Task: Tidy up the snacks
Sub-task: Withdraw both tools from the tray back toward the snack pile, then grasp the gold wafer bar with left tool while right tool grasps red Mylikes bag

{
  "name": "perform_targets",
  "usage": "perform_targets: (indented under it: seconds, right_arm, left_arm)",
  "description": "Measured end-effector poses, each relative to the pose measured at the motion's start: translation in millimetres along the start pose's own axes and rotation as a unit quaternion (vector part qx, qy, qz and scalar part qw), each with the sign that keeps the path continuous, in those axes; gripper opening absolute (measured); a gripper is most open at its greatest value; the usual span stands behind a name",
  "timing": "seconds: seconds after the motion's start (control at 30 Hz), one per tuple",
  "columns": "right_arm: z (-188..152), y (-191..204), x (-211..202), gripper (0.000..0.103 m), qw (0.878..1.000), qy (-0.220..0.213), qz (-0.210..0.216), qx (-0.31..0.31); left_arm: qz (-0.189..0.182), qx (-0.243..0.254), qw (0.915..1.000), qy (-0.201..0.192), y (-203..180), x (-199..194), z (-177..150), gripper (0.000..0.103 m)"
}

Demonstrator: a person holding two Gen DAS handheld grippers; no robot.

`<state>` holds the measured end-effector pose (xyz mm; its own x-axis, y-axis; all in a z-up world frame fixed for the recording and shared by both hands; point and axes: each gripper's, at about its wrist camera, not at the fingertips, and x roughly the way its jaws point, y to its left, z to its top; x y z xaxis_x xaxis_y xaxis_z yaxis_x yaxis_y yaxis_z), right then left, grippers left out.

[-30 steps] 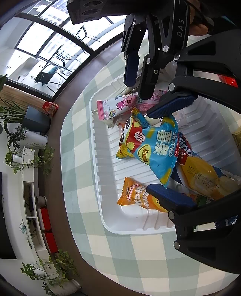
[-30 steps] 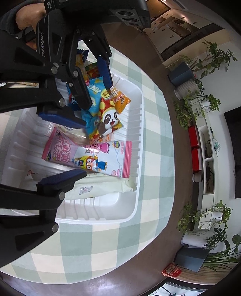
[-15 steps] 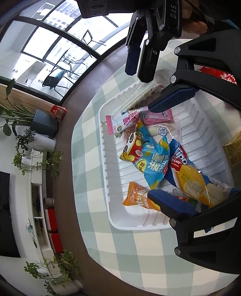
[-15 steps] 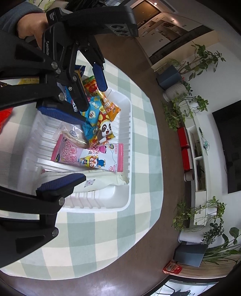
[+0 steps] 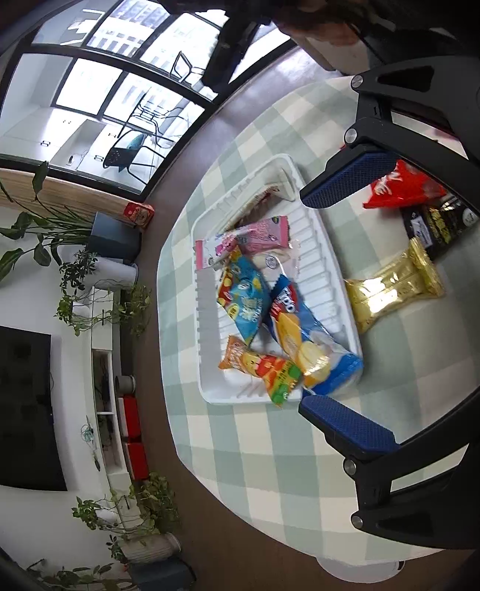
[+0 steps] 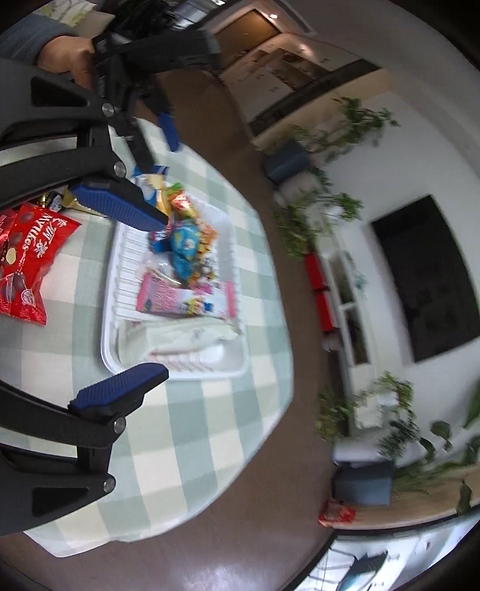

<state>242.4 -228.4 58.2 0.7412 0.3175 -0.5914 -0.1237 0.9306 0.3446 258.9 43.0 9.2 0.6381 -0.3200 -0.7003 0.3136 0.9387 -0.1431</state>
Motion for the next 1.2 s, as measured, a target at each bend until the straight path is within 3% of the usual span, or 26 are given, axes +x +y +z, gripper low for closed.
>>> perform_targets:
  seconds: [0.1, 0.2, 0.37, 0.67, 0.8, 0.93, 1.03, 1.2]
  right_arm:
    - [-7.2, -6.2, -30.4, 0.090, 0.997, -0.073, -0.013, 0.012]
    - [-11.4, -8.1, -45.5, 0.090, 0.993, -0.108, -0.040, 0.007]
    - [-17.5, -7.9, -63.1, 0.090, 0.978, -0.164, -0.123, -0.025]
    - [-50.6, -24.2, -57.6, 0.090, 0.994, -0.080, -0.072, 0.011]
    - [-57.6, -17.8, -50.4, 0.084, 0.997, -0.049, -0.059, -0.001]
    - [-67.6, -6.4, -30.9, 0.083, 0.999, 0.001, -0.041, -0.029]
    - [-74.0, 7.2, -15.8, 0.082, 0.996, 0.055, -0.019, -0.074]
    - [-90.3, 40.7, 2.2, 0.081, 0.972, 0.136, 0.028, -0.191]
  left_arm:
    - [-0.003, -0.026, 0.9994, 0.024, 5.6, -2.5, -24.4, 0.103]
    - [-0.011, -0.056, 0.9973, 0.046, 10.3, -4.0, -41.4, 0.103]
    - [-0.008, -0.050, 0.9970, 0.058, 5.7, -1.3, -50.8, 0.103]
    - [0.024, -0.038, 0.9950, 0.090, -5.3, 31.7, -46.6, 0.102]
    - [0.038, -0.039, 0.9931, 0.103, -3.1, 49.6, -44.3, 0.101]
    - [0.043, -0.041, 0.9912, 0.118, 3.0, 64.1, -42.3, 0.088]
    - [0.041, -0.038, 0.9906, 0.125, 4.4, 71.1, -42.5, 0.073]
    - [0.044, -0.022, 0.9905, 0.129, 3.0, 77.9, -40.8, 0.066]
